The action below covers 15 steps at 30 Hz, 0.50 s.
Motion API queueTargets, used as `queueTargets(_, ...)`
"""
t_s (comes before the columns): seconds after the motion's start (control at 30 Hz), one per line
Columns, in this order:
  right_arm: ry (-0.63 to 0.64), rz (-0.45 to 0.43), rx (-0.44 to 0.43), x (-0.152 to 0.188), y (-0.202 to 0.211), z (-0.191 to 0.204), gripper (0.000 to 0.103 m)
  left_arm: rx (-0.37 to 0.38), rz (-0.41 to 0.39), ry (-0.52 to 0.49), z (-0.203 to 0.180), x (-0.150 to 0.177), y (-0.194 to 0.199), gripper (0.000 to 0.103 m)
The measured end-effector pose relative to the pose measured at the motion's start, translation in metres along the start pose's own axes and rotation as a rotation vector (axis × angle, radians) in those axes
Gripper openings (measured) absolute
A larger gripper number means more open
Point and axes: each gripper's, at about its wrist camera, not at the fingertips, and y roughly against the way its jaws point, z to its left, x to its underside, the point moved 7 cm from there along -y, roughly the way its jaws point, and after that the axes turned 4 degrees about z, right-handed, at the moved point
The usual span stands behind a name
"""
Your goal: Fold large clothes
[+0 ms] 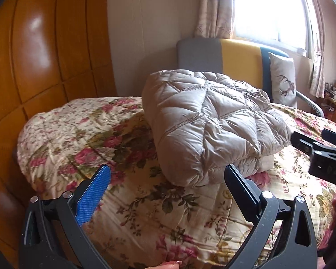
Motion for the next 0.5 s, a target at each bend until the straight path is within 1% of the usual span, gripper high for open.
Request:
queueTargets(0.1, 0.007, -0.012, 0.006, 0.009, 0.008, -0.001, 0.101, -0.018, 0.003, 0.023, 0.006, 0.002, 0.003, 0.1)
queueTargets(0.23, 0.023, 0.023, 0.005, 0.02, 0.005, 0.003, 0.101, -0.02, 0.023, 0.059, 0.014, 0.004, 0.002, 0.1)
queueTargets(0.37, 0.03, 0.029, -0.006, 0.023, 0.006, 0.009, 0.101, -0.018, 0.032, 0.067, 0.016, 0.006, 0.003, 0.1)
queueTargets(0.5, 0.044, 0.015, -0.002, 0.022, 0.01, 0.011, 0.101, -0.02, 0.032, 0.065, 0.015, 0.006, 0.004, 0.1)
